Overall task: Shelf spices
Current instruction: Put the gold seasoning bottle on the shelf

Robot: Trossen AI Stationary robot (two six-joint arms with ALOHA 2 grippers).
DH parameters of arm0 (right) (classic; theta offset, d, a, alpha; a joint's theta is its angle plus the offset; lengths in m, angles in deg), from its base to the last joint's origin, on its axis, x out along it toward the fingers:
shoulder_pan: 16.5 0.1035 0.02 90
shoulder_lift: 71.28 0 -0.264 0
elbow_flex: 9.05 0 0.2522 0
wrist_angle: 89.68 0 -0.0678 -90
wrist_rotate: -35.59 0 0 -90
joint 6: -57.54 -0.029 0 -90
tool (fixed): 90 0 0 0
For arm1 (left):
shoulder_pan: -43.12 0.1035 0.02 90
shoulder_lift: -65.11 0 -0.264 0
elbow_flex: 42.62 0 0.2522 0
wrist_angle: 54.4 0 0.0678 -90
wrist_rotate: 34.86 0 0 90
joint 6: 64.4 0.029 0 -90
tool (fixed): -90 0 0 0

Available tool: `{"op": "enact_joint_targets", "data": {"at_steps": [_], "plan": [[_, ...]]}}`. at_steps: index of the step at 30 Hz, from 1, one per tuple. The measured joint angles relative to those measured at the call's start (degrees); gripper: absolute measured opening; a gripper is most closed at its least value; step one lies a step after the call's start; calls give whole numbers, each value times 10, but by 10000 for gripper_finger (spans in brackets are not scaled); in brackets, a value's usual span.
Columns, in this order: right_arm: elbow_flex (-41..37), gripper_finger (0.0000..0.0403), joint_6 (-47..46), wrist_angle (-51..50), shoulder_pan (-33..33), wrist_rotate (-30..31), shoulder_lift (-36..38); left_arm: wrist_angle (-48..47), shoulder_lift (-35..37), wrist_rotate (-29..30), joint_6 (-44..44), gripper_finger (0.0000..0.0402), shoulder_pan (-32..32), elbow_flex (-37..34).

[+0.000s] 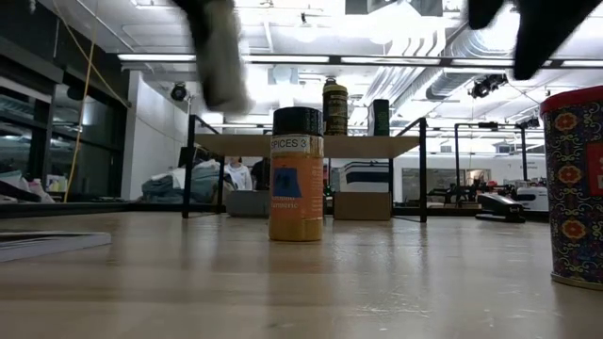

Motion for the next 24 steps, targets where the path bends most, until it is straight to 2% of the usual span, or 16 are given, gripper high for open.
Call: {"op": "enact_joint_targets", "data": {"at_steps": [4, 10, 13, 16, 18, 22, 24], "plan": [[0, 323, -27, -23, 17, -2, 0, -20, 14, 67, 87, 263, 56, 127], [0, 323, -95, -22, 35, 0, 0, -93, -83, 64, 162, 263, 190, 309], [0, 323, -117, -16, 41, 0, 0, -156, -156, 31, 178, 263, 249, 386], [0, 323, -132, -4, 43, 3, 0, -217, -233, 19, 186, 263, 285, 446], [0, 323, -142, 1, 43, 13, 0, -220, -275, 13, 188, 263, 296, 479], [0, 323, -152, 14, 43, 45, 0, -228, -329, -30, 188, 263, 313, 530], [0, 323, -153, 20, 43, 57, 0, -229, -348, -32, 186, 264, 319, 538]]}}
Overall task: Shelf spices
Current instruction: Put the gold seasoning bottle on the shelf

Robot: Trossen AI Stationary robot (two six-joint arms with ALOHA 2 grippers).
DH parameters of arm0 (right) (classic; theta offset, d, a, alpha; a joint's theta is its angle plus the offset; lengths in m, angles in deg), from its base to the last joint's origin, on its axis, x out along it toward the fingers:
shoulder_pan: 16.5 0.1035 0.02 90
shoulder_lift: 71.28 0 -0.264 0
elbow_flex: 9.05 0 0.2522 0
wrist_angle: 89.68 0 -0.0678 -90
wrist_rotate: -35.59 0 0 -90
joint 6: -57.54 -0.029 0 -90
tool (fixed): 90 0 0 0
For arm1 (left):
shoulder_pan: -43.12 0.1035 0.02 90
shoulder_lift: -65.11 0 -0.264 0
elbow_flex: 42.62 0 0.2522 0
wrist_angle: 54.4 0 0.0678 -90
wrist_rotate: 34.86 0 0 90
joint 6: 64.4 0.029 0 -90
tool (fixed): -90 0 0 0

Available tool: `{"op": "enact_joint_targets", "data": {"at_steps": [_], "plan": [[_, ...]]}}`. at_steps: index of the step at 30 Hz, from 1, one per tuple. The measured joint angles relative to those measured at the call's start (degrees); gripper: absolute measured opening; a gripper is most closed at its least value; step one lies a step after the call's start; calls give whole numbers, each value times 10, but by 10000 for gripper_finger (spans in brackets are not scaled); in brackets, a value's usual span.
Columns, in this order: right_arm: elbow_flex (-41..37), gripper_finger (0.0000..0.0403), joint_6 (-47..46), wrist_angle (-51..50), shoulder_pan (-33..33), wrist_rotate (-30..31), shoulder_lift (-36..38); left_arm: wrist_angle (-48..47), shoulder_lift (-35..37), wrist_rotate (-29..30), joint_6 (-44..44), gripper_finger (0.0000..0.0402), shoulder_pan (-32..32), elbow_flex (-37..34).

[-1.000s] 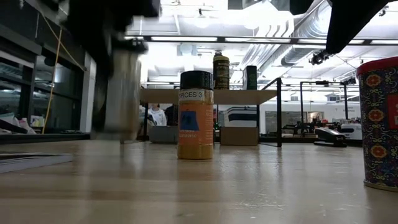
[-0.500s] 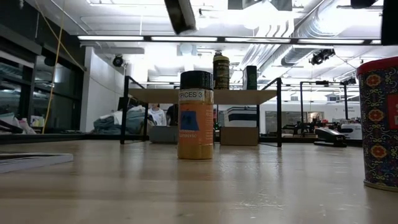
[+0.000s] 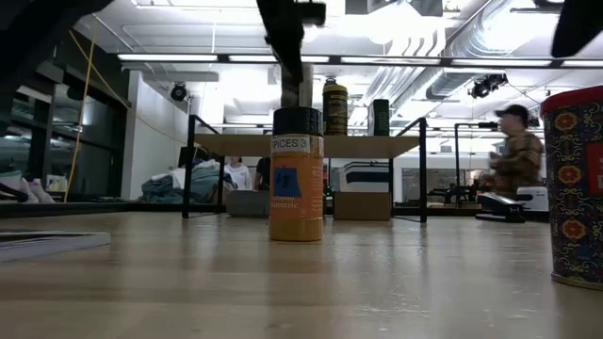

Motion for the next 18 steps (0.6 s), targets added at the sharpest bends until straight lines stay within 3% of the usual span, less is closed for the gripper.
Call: {"op": "enact_joint_targets", "data": {"at_steps": [18], "plan": [[0, 323, 0, 12, -2, 51, 0, 23, -6, -66, -32, 321, 37, 8]]}}
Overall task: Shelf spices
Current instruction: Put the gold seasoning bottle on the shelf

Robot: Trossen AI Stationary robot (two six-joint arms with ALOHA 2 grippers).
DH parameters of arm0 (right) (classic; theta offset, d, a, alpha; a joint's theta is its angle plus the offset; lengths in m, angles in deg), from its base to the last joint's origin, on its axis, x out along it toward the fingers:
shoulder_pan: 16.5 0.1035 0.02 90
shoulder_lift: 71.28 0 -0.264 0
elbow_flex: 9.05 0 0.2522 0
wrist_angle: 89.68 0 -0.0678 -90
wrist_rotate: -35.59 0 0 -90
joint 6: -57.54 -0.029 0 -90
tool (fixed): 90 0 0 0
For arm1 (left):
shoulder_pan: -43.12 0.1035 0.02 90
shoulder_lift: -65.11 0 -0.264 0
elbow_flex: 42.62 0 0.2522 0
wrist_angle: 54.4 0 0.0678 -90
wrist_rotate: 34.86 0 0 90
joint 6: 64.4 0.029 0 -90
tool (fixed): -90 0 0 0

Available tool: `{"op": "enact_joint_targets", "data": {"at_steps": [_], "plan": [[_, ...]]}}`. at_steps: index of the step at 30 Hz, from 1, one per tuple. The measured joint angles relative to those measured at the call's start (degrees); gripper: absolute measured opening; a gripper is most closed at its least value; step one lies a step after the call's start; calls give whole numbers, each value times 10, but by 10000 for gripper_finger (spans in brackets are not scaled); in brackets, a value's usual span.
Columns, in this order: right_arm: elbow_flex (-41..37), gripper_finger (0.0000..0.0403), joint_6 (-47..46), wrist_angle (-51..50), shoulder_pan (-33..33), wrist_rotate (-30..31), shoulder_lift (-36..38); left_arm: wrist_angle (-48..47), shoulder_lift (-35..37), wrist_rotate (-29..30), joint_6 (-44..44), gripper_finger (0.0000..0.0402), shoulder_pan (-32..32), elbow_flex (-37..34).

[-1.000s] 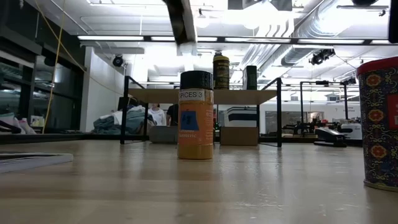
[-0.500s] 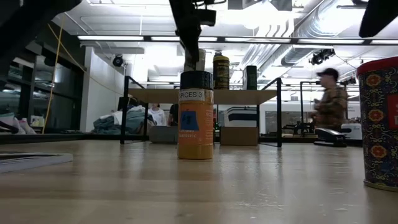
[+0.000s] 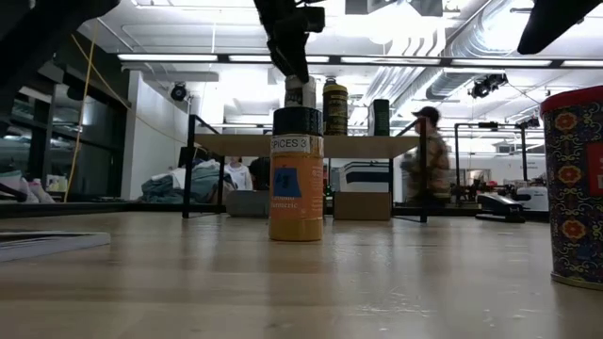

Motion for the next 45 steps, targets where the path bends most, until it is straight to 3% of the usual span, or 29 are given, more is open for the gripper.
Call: {"op": "enact_joint_targets", "data": {"at_steps": [7, 16, 21, 23, 25, 29, 31, 37, 45], "plan": [[0, 323, 0, -4, 0, 2, 0, 20, 11, 17, 21, 323, 10, 13], [0, 323, 1, -4, 0, 3, 0, 72, 39, 96, 89, 324, 14, 12], [0, 323, 3, -6, 0, 3, 0, 76, 81, 78, 83, 308, 5, 11], [0, 323, 3, -8, 0, 3, 0, 74, 101, 53, 57, 274, -6, 11], [0, 323, 3, -12, 0, 3, 0, 69, 119, 30, 32, 215, -17, 10], [0, 323, 3, -21, 0, 6, 0, 52, 131, -15, 0, 45, -42, 9], [0, 323, 3, -23, 0, 13, 0, 57, 131, -36, -17, 18, -50, -2], [0, 323, 2, -26, 0, 24, 0, 135, 152, -86, -59, 2, -58, -137], [0, 323, -14, -42, 1, 31, 0, 400, 298, -94, -141, 1, -67, -479]]}}
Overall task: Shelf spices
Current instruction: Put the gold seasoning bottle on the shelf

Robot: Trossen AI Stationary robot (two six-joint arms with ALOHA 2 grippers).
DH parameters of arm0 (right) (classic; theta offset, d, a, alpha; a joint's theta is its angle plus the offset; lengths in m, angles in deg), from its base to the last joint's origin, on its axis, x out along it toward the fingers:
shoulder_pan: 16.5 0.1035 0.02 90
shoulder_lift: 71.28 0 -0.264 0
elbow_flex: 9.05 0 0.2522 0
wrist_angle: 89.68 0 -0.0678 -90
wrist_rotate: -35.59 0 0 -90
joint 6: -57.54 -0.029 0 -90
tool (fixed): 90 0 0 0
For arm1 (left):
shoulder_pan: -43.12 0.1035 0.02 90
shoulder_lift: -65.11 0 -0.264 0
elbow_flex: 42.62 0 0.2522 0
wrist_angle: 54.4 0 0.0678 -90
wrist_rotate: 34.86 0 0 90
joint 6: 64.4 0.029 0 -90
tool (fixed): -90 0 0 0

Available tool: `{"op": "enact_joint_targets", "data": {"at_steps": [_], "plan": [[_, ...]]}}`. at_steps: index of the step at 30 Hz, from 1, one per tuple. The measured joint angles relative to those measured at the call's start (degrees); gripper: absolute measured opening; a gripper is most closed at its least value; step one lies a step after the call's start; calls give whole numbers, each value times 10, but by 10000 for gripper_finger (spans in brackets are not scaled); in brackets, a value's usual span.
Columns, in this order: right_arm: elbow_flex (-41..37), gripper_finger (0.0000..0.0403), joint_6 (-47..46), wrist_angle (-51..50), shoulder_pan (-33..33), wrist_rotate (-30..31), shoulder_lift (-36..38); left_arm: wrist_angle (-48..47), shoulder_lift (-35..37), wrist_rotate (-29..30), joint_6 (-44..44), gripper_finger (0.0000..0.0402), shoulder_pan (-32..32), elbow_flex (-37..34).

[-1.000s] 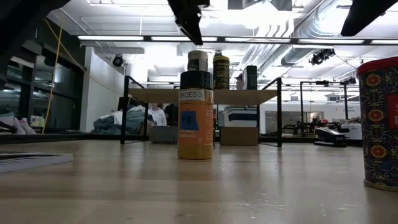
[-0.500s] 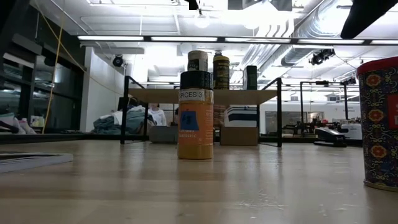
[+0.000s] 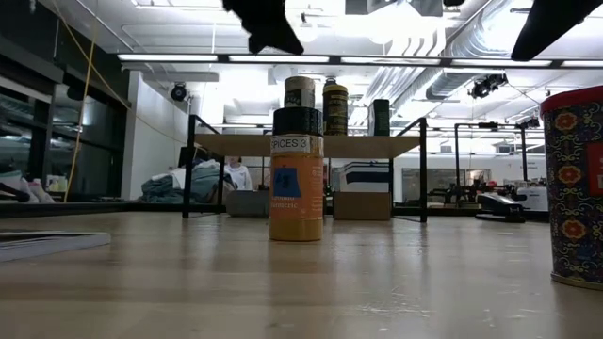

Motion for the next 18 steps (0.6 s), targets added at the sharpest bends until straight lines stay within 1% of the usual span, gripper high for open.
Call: {"op": "enact_joint_targets", "data": {"at_steps": [3, 5, 9, 12, 15, 18], "plan": [[0, 323, -1, -8, 0, 14, 0, 122, 38, 1, -27, 0, 10, -96], [0, 323, -1, -10, 0, 17, 0, 142, 42, 1, -36, 0, 16, -123], [0, 323, -1, -10, -3, 17, 0, 143, 30, 22, -27, 0, 18, -145], [0, 323, -1, -14, -8, 18, 0, 184, 21, 55, -26, 0, 22, -161], [0, 323, -1, -14, -14, 18, 0, 201, 9, 62, -50, 0, 30, -168], [0, 323, -1, -15, -19, 18, 0, 216, -5, 63, -57, 0, 33, -168]]}}
